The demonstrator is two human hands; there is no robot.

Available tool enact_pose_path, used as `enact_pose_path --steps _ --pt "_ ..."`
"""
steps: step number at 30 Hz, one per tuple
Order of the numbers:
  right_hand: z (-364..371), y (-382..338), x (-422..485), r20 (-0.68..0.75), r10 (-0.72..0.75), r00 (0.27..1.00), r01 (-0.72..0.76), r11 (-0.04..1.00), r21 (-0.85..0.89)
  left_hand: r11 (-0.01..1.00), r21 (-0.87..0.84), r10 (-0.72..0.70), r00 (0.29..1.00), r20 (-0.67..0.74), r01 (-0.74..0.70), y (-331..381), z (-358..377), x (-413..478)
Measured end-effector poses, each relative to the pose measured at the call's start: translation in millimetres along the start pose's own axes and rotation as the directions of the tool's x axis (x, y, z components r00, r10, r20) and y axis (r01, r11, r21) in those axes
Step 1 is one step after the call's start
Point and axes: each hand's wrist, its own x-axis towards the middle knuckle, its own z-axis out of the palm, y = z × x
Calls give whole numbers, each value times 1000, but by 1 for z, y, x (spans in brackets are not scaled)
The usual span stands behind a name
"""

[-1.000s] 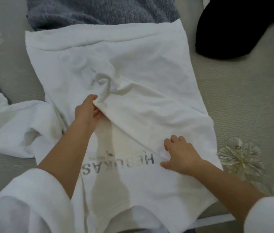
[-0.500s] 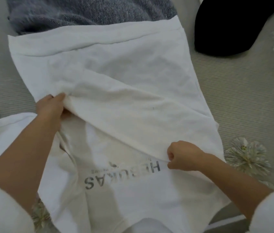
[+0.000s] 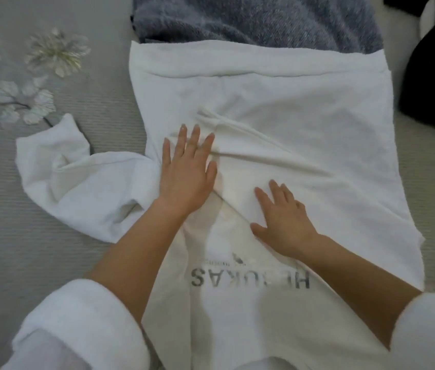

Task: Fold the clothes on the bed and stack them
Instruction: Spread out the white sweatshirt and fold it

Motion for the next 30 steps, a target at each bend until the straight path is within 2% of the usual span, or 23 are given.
enact_pose_path --steps 2,4,5,7,9,11,13,15,17,19,21,24,26,28,30 --pt "7 -20 -4 -69 -69 995 73 996 54 995 -82 -77 980 -182 63 -26 -19 -28" --pt "14 -42 -7 -97 -171 980 176 983 54 951 -181 -294 909 -294 249 -64 -35 -60" --pt "19 -54 -7 -86 -217 972 221 975 37 893 -243 -440 847 -297 379 -84 -40 -76" --pt "28 -78 -5 -46 -285 957 285 959 -11 709 -357 -697 682 -222 608 -116 -44 -108" --pt "36 -99 -3 -7 -315 949 315 949 -17 530 -478 -831 542 -126 701 -130 -42 -132" --pt "43 -112 -1 26 -305 952 305 952 0 318 -651 -904 428 12 690 -133 -34 -146" --pt "48 -116 0 43 -287 957 289 957 -30 26 -791 -921 323 219 611 -132 -28 -145" --pt "50 -116 1 57 -288 956 292 953 -82 -202 -857 -889 279 364 474 -130 -24 -134" --pt "47 -114 2 76 -302 950 309 945 -110 -317 -886 -864 281 417 338 -126 -23 -120" --pt "42 -113 4 80 -311 947 317 944 -85 -348 -901 -861 292 416 260 -123 -26 -107" --pt "36 -113 4 64 -311 948 313 949 -40 -303 -934 -893 285 347 187 -124 -33 -105" --pt "31 -114 4 41 -271 962 272 962 -10 -37 -996 -969 243 55 77 -147 -55 -124" --pt "30 -116 4 46 -275 960 278 958 -67 61 -998 -984 169 -61 -3 -174 -72 -147" --pt "29 -118 5 70 -282 957 289 950 -122 40 -997 -997 68 -44 -62 -211 -83 -173" --pt "28 -121 5 89 -275 957 285 948 -140 -49 -990 -998 36 45 -130 -245 -87 -197"
